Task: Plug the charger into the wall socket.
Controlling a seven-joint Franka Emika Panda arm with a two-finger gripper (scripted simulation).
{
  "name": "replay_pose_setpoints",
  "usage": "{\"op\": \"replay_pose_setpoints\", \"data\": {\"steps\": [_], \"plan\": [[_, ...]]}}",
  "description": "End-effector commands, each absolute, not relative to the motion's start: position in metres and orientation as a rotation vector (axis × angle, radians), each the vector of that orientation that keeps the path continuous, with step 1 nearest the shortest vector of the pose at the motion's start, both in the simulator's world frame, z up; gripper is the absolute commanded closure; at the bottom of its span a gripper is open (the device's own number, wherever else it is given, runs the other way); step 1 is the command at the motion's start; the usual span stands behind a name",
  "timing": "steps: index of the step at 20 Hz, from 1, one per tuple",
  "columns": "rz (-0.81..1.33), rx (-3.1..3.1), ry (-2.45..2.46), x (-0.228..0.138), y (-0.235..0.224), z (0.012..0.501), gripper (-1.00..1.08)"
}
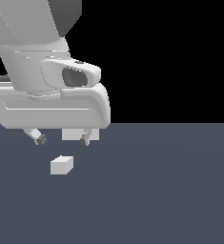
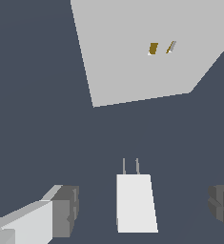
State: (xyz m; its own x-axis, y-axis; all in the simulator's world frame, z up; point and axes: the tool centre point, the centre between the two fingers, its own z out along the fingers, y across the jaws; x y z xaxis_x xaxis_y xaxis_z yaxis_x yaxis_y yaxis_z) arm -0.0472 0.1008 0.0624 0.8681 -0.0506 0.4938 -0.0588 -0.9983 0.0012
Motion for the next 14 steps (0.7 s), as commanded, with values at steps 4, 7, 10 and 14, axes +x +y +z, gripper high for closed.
{"op": "replay_pose_setpoints", "data": {"steps": [4, 7, 10, 14], "plan": [[0.799, 3.020, -0.089, -0.047, 0.101, 0.058, -0.92], [0.799, 3.021, -0.091, -0.048, 0.101, 0.050, -0.92], [0.799, 3.022, -0.091, -0.048, 0.101, 0.036, -0.92], [0.800, 3.022, -0.093, -0.048, 0.101, 0.020, -0.92]]}}
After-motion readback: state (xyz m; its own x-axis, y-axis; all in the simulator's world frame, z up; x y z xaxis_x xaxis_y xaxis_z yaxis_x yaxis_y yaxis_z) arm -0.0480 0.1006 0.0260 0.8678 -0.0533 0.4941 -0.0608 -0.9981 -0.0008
